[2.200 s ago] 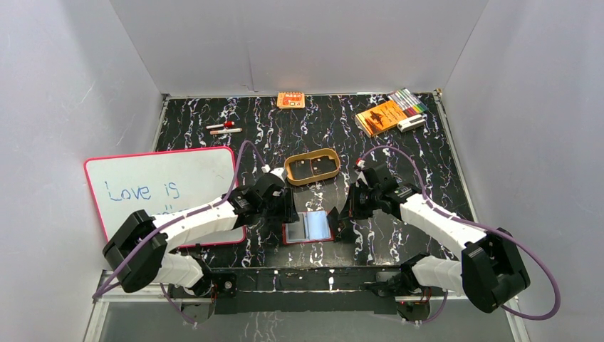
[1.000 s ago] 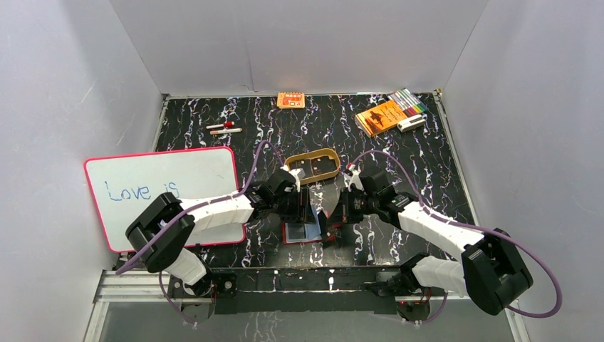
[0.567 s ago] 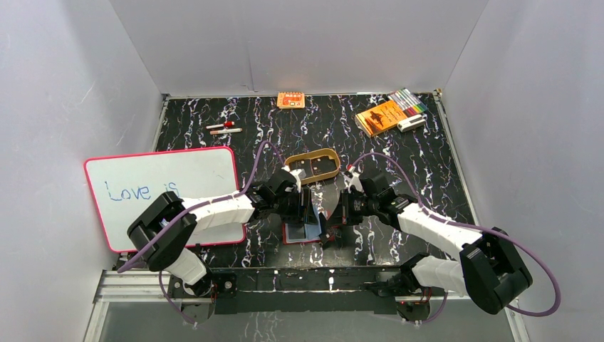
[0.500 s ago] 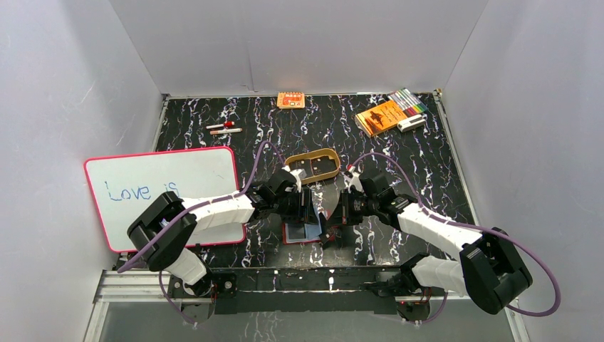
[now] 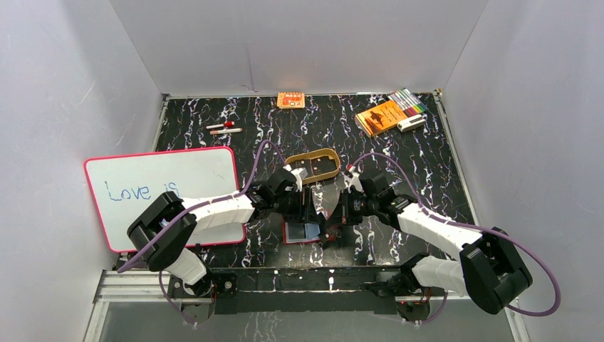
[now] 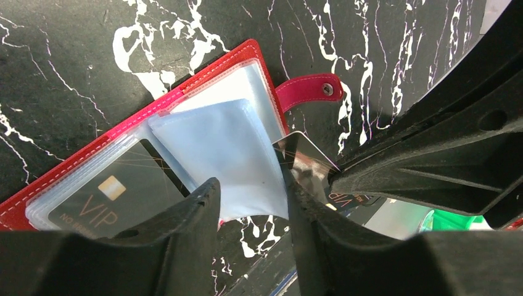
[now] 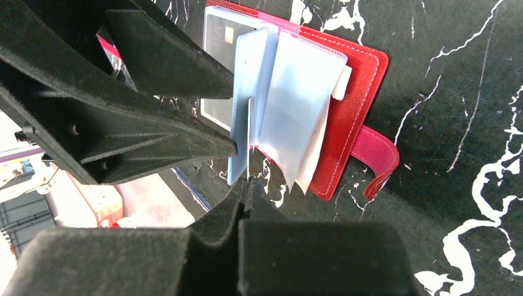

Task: Put the credit cards into the card holder
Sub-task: Turn over the card slot in the card holder.

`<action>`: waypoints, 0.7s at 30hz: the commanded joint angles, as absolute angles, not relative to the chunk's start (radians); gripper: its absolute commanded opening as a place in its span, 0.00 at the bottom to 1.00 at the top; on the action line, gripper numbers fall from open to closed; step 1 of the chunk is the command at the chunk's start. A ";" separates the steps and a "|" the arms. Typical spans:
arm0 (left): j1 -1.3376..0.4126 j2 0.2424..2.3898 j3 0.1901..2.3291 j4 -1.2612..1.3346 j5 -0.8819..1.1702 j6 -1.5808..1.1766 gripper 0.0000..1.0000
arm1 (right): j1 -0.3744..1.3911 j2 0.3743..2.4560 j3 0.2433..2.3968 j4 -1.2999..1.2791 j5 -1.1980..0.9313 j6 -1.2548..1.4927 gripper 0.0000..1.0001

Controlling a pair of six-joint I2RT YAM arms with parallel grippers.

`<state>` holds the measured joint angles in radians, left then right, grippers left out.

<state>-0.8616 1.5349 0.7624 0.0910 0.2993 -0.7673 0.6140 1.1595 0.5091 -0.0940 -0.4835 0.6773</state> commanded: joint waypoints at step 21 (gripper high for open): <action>-0.865 1.396 0.816 -0.180 0.069 -0.738 0.50 | 0.640 1.039 0.584 -0.240 -0.356 0.621 0.00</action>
